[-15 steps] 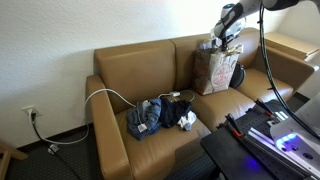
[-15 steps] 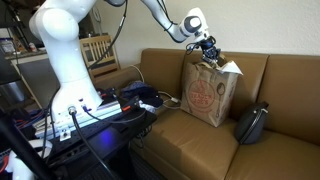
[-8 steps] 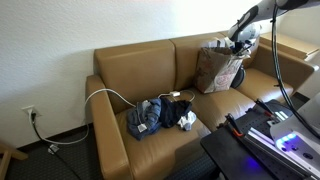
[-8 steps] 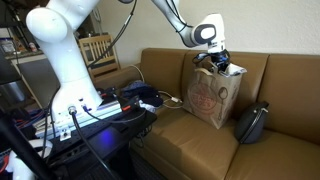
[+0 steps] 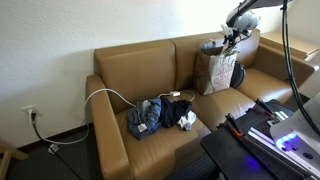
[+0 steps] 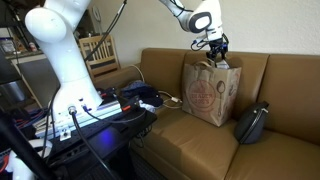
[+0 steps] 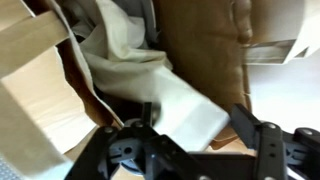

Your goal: Place the white fabric and the black fabric in the bag

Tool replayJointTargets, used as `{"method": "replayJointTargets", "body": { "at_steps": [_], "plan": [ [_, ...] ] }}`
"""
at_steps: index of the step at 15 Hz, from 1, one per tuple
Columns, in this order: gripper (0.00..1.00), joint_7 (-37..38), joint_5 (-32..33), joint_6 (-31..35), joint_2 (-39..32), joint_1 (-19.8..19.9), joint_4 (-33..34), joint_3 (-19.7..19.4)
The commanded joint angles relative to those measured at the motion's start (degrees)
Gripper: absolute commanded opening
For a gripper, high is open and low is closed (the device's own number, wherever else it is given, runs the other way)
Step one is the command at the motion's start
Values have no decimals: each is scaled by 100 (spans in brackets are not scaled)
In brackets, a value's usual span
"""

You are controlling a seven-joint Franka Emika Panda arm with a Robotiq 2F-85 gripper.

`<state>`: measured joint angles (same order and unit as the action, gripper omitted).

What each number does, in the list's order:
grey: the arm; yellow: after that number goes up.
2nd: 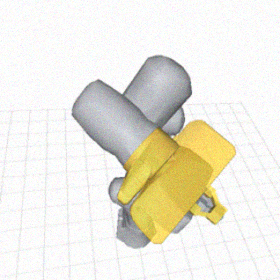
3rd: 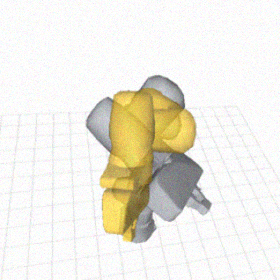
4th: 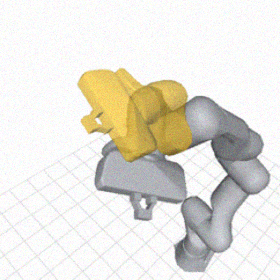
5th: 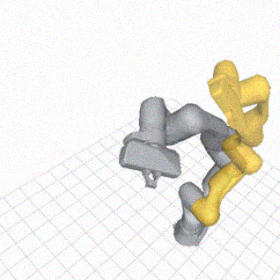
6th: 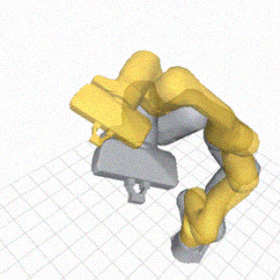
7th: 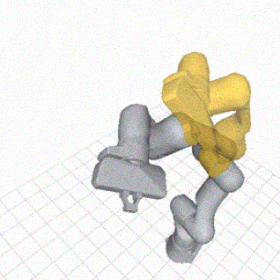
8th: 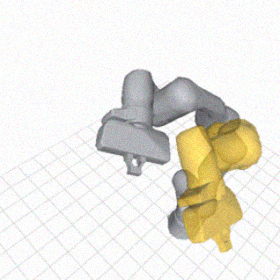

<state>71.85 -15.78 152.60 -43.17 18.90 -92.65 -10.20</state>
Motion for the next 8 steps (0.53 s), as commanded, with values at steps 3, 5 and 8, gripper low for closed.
{"method": "replayJointTargets", "body": {
  "at_steps": [3,5,8],
  "plan": [
    [100,-2046,-979,-100,1876,634,-1317,913],
    [100,-2861,-1504,-426,2454,943,-1675,1268],
    [100,-4027,-2264,-968,3087,1158,-2380,1557]
  ]
}}
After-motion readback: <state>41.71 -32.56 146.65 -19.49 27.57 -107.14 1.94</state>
